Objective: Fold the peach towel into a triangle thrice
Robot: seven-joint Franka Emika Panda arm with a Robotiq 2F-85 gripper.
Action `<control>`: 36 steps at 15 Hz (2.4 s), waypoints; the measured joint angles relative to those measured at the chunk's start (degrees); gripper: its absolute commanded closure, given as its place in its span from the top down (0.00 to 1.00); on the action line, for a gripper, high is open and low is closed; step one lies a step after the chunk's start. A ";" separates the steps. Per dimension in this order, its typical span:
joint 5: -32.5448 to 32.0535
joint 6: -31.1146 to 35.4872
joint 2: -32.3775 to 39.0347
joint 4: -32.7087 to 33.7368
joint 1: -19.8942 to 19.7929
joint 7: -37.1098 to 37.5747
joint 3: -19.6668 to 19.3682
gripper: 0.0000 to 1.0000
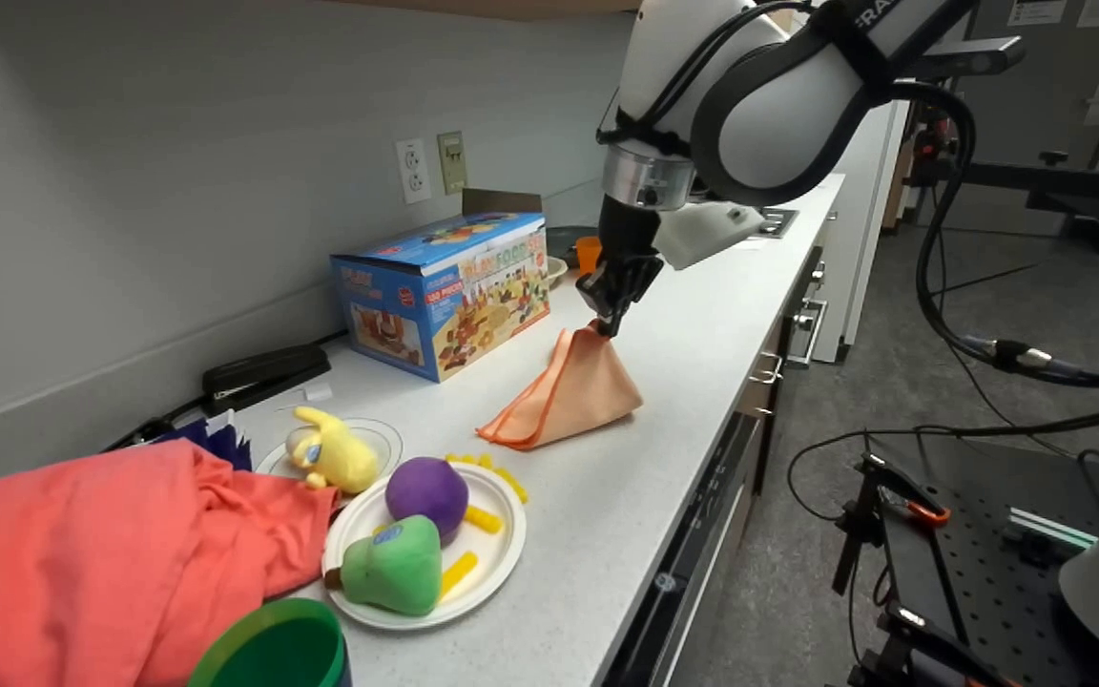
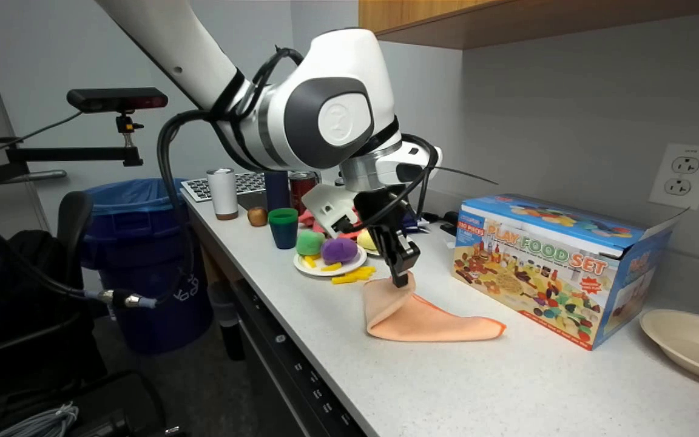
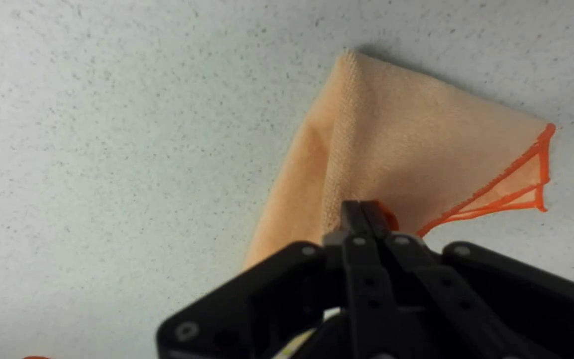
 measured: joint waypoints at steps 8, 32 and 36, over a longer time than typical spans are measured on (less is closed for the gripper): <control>-12.38 0.27 5.98 7.30 0.16 10.75 -3.86 0.00; -20.72 6.62 15.38 17.58 3.91 22.13 -8.55 0.73; -22.16 6.74 15.32 17.67 4.24 22.78 -8.53 0.99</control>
